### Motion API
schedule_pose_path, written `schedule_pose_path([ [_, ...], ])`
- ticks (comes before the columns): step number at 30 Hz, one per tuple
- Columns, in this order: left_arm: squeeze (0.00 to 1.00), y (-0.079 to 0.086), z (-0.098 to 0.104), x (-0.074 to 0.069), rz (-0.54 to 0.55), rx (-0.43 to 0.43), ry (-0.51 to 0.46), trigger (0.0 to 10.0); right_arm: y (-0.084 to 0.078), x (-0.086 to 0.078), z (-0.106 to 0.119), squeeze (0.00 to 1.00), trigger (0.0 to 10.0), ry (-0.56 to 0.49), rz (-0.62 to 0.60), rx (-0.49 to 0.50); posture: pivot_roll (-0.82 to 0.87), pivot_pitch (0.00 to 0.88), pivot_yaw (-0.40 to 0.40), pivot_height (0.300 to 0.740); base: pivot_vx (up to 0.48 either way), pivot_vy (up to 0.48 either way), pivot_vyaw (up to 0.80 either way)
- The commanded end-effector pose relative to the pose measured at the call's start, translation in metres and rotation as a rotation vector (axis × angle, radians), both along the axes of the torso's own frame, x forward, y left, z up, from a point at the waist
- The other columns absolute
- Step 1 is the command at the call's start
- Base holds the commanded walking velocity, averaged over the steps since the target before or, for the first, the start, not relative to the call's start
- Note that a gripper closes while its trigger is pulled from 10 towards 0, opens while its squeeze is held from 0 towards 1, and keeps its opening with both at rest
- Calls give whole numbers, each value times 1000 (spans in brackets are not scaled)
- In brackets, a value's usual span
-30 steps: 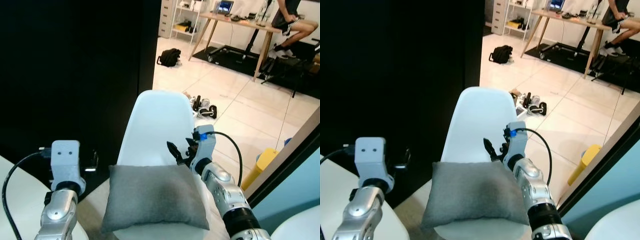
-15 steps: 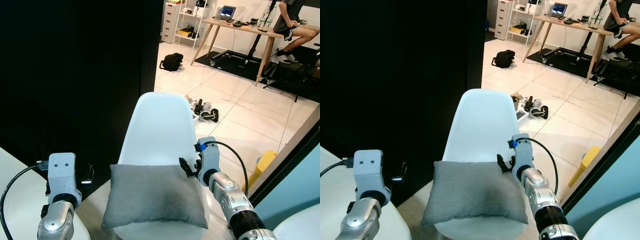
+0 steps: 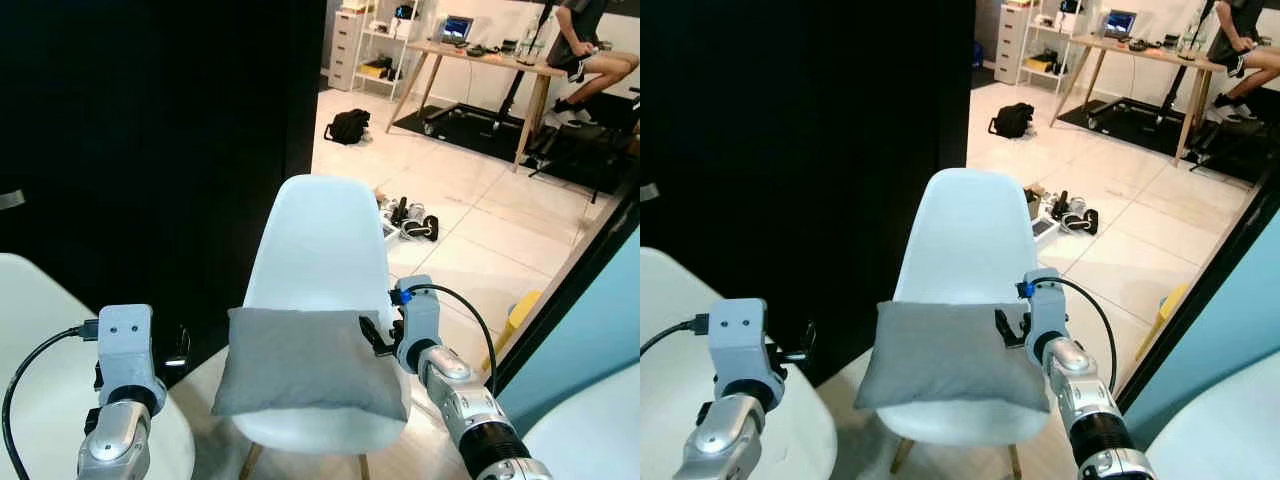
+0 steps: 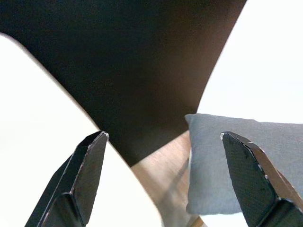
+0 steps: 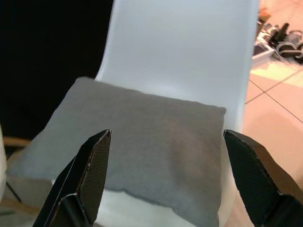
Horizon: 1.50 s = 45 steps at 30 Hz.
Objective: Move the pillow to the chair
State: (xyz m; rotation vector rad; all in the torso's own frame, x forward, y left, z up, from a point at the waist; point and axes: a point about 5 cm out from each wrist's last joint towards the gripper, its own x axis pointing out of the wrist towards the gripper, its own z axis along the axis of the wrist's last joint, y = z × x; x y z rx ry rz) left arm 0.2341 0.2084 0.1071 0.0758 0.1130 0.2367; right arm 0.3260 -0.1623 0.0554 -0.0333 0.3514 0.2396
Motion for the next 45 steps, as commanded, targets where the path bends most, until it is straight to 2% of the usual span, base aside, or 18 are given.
schedule_pose_path([
  [1, 0, -2, -5, -2, 0, -13, 14, 10000, 0, 3, 4, 0, 10000, -17, 0, -11, 104, 0, -105, 740, -360, 0, 0],
  [19, 0, -2, -3, -1, -1, -15, 5, 10000, 0, 4, 3, 0, 10000, -20, 0, -21, 105, 0, -107, 740, -360, 0, 0],
  [45, 0, -3, -1, 1, -4, -3, -5, 10000, -1, 5, 1, 0, 10000, -4, -16, -43, 106, 0, -109, 740, -358, 0, -769],
])
